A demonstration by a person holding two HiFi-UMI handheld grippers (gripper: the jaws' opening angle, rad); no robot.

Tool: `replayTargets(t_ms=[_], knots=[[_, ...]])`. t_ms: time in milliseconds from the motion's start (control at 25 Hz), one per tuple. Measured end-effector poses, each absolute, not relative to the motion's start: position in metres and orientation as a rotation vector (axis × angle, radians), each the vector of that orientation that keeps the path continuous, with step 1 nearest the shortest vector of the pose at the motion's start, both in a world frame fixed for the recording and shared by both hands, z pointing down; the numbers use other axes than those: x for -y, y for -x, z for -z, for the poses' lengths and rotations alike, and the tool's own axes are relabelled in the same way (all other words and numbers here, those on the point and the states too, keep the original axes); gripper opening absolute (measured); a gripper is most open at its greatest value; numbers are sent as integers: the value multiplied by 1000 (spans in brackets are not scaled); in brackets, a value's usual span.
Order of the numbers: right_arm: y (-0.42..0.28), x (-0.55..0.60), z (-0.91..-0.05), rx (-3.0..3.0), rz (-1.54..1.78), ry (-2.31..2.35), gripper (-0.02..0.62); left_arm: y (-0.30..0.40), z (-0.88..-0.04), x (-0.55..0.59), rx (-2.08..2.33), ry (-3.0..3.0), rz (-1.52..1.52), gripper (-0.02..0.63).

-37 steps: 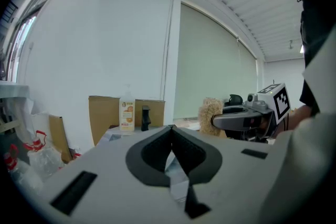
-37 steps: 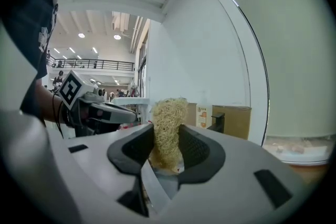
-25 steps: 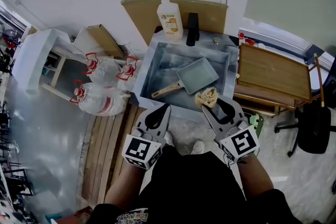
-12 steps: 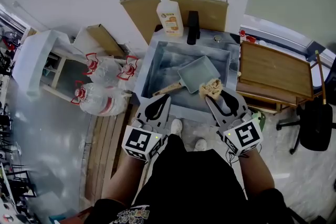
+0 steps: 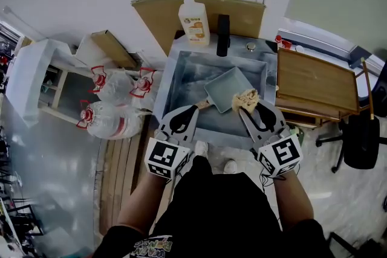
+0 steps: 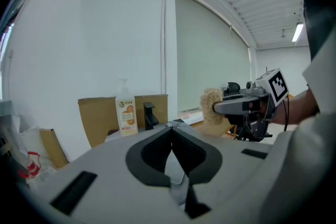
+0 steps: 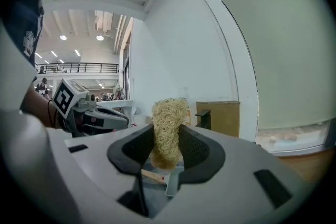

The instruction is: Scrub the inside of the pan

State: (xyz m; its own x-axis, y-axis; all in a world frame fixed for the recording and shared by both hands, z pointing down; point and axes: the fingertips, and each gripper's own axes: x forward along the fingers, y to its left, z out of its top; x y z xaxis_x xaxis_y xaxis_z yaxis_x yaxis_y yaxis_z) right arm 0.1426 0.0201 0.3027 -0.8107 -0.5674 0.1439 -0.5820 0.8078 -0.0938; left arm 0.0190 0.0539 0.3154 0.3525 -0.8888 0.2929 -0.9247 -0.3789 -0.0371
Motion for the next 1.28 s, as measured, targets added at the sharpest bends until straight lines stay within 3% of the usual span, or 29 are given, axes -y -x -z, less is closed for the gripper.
replayTargets(t_ms=[640,1280], knots=[[-82,46,-363,2703,-346,-1017,150,17,-420,13,1294,-2460,-640,12],[-41,105,-458,2518,-535,-992,150,21,-536,33,916,-2348,-942,167]])
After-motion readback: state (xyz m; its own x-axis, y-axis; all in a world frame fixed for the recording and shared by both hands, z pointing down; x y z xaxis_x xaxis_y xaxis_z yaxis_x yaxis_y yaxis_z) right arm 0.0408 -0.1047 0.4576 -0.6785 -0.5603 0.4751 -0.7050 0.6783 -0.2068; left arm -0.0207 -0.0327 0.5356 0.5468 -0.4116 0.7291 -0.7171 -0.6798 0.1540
